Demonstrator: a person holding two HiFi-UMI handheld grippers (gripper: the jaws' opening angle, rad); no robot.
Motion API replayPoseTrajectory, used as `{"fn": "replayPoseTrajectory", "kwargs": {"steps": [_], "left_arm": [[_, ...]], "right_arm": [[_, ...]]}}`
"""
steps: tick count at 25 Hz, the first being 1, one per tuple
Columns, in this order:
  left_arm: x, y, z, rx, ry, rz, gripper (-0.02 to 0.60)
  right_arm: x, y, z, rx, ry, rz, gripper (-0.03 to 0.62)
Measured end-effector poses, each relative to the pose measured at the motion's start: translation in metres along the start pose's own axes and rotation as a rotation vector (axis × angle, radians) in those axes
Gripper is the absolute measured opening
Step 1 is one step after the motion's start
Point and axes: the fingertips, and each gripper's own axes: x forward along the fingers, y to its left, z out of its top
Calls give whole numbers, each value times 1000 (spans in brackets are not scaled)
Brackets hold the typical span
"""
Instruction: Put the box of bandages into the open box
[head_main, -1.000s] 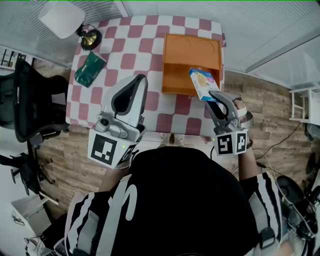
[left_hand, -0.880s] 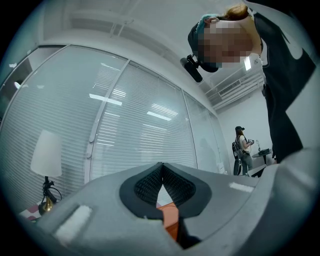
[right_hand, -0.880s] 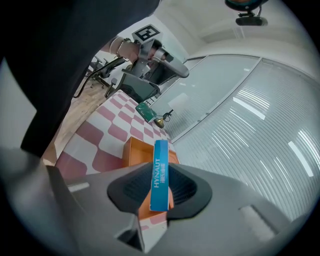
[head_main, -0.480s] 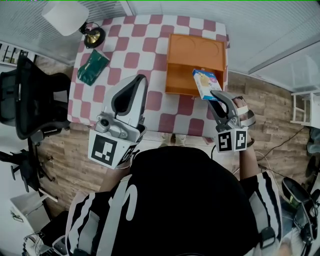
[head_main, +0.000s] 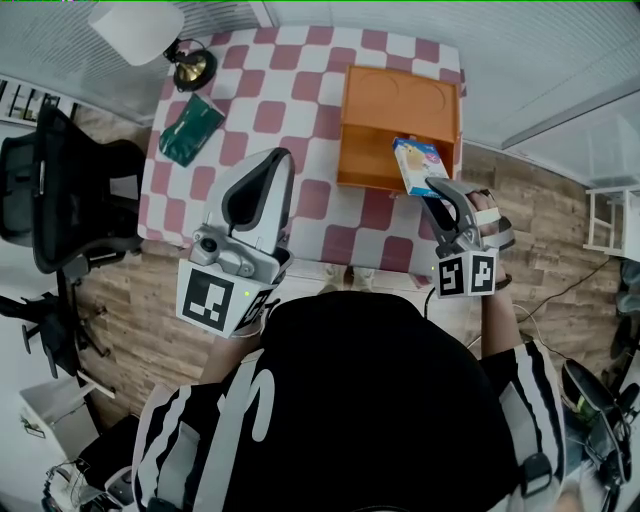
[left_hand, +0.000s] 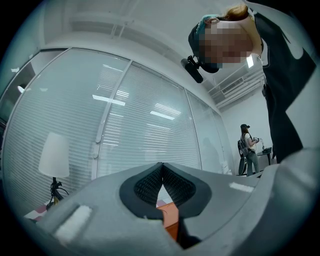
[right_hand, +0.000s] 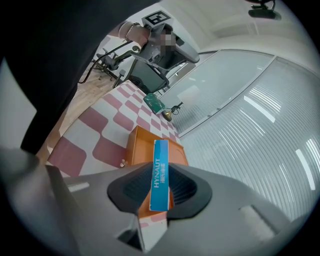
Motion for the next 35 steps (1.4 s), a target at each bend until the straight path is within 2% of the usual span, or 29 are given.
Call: {"fn": "replayPoseTrajectory", "kwargs": {"steps": [35], "left_arm": [[-11, 15, -7, 2, 27, 53, 0]], "right_arm": [[36, 14, -32, -35, 78, 49, 84]]}}
